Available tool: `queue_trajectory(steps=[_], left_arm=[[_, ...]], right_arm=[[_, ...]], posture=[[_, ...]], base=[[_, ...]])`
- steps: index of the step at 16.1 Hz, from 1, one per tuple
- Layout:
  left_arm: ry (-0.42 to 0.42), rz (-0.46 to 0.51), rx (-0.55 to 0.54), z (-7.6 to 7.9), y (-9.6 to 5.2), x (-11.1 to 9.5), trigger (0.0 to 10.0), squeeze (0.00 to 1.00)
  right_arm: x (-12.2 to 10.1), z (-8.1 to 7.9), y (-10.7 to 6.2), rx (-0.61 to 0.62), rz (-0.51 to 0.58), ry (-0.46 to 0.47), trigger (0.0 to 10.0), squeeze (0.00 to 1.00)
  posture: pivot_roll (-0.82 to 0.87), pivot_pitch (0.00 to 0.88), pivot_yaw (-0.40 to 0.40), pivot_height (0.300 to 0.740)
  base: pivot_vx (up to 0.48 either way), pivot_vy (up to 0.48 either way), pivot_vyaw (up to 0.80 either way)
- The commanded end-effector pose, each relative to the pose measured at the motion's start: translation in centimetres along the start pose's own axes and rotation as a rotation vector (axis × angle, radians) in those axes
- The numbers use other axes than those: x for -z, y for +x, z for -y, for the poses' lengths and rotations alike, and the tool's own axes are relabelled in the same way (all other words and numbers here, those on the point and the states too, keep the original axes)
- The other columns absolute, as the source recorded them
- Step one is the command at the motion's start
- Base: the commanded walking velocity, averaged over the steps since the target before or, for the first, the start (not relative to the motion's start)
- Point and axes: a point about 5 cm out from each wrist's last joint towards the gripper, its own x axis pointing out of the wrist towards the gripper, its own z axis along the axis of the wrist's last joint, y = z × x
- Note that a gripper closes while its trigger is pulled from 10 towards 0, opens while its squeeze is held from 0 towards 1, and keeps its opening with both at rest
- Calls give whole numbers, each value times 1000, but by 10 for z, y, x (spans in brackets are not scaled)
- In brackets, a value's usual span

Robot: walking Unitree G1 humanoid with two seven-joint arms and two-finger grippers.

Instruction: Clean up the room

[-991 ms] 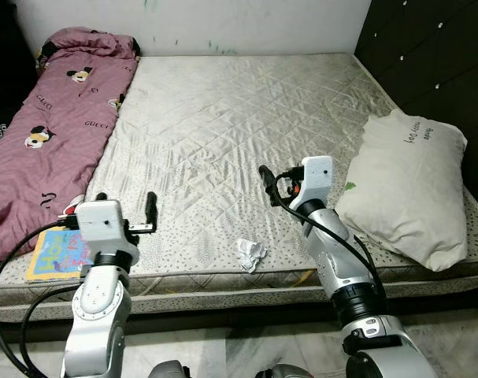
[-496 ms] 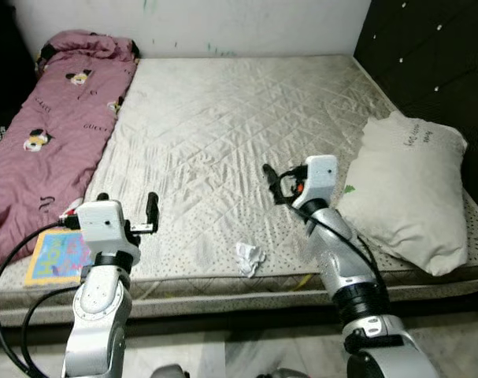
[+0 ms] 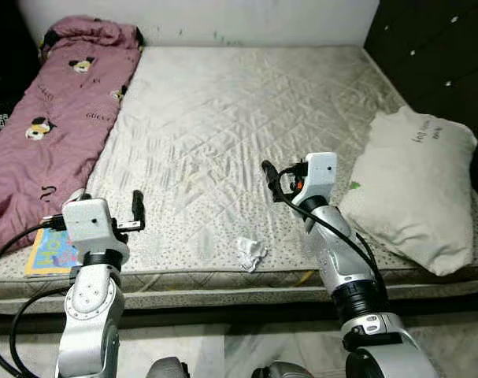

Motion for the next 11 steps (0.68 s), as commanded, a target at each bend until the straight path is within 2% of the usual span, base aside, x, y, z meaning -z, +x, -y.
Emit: queue_trajectory(steps=[1, 2, 3, 6, 7, 9, 11], left_arm=[[28, 30, -19, -4, -1, -4, 10000, 0], [86, 65, -19, -8, -1, -8, 10000, 0], [109, 69, -35, -10, -1, -9, 10000, 0], [114, 104, -74, -12, 1, -13, 10000, 0], [107, 85, -93, -10, 0, -14, 10000, 0], [-22, 9, -87, 0, -6, -10, 10000, 0], [-24, -11, -47, 11, -14, -4, 10000, 0]], right_arm=[[-4, 1, 1, 6, 20, 10, 10000, 0], [-5, 1, 1, 4, 23, 10, 10000, 0], [-6, 0, 1, 2, 25, 9, 10000, 0], [-11, 1, -1, 2, 40, 16, 10000, 0], [-12, 0, -3, 0, 41, 15, 10000, 0], [-13, -1, -6, -10, 44, 11, 10000, 0], [-11, -3, -7, -15, 34, 6, 10000, 0]], posture=[[0, 45, -12, 740], [0, 45, -12, 740], [0, 45, -12, 740], [4, 43, -15, 740], [1, 43, -13, 740], [-1, 41, -12, 740], [-4, 52, -10, 740]], base=[[0, 0, 0], [0, 0, 0], [0, 0, 0], [0, 0, 0], [0, 0, 0], [0, 0, 0], [0, 0, 0]])
